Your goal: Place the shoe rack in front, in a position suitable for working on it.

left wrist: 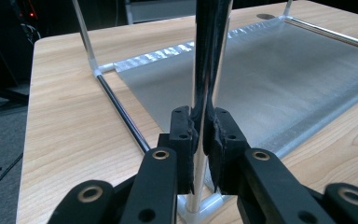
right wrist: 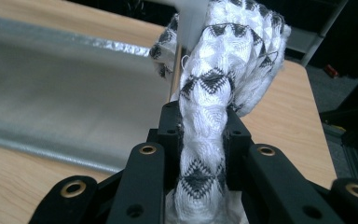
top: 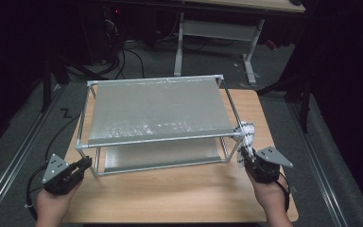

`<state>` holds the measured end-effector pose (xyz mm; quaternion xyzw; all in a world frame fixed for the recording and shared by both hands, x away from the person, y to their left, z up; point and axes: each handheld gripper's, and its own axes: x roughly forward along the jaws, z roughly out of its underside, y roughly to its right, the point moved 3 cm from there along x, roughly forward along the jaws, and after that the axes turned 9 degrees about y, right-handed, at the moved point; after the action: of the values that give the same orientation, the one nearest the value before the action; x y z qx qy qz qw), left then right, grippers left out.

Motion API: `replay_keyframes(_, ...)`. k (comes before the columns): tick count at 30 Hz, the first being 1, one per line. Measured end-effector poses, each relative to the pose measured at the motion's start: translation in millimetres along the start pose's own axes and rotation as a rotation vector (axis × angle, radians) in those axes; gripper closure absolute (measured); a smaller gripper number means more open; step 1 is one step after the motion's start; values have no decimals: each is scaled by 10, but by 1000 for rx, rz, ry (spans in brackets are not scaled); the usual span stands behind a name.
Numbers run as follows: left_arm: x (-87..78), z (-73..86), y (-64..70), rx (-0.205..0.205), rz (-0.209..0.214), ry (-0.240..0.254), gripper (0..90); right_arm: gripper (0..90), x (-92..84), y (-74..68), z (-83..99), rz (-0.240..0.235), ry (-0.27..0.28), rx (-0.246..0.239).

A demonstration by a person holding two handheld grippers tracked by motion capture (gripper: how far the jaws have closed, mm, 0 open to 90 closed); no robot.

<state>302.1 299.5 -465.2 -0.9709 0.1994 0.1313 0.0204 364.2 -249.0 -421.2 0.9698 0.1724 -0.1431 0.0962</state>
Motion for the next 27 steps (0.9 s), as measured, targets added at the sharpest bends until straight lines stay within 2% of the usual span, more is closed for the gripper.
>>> replay_keyframes(7,11,0,4,-4,-1,3,808,755,110,-4,200,-22,-78,-11)
replay_keyframes(15,-4,4,13,-6,-2,3,808,755,286,-63,492,-70,-202,-6)
replay_keyframes(21,3,8,5,-12,2,9,808,756,451,-125,738,-101,-307,-34)
replay_keyframes(27,-2,7,8,-9,2,6,808,756,470,-136,767,-96,-316,-46)
